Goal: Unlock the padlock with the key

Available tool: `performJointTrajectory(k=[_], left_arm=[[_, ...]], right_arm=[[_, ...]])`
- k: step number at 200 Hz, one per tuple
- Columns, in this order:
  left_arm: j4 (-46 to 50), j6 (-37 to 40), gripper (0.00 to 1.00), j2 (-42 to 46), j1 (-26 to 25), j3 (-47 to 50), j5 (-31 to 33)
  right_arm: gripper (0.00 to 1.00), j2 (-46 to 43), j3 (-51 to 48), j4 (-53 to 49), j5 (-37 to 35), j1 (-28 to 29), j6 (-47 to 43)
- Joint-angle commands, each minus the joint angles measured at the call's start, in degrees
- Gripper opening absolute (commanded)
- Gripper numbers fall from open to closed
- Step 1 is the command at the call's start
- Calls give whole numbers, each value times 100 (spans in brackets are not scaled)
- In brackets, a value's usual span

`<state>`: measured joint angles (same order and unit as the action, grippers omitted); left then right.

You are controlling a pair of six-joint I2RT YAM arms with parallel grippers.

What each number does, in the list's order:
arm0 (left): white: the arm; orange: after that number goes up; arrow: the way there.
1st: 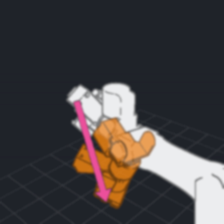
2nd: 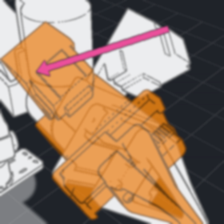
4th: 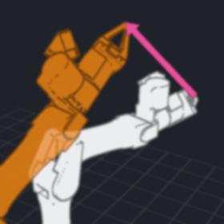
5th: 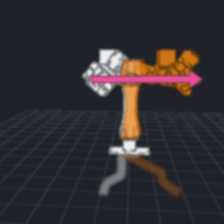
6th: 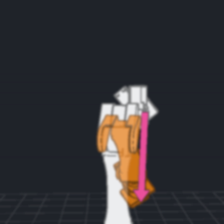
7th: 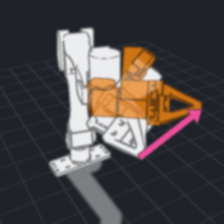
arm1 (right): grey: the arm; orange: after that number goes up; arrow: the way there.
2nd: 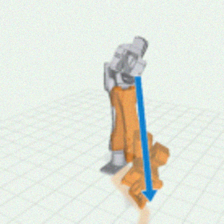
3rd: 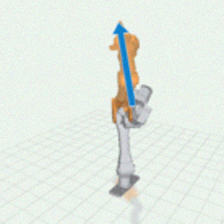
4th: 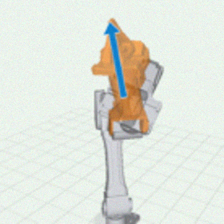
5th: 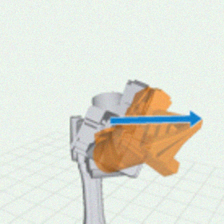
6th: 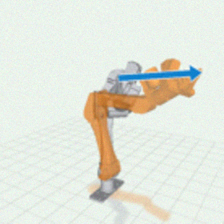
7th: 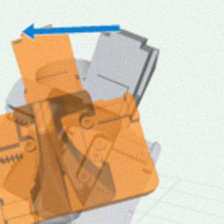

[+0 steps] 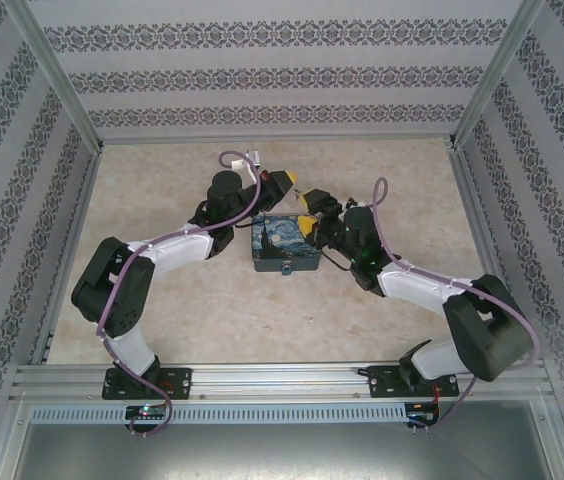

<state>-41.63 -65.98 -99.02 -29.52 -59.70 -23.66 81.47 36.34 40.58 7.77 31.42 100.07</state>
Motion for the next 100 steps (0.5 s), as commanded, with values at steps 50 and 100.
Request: performJointTrajectory(k=[50, 100], left_arm=[[-414, 20, 0, 84, 24, 193, 39], [-458, -5, 0, 85, 25, 241, 27]], right_arm=[[66, 185, 330, 798, -452, 109, 202], [64, 175, 310, 855, -536, 119, 203]])
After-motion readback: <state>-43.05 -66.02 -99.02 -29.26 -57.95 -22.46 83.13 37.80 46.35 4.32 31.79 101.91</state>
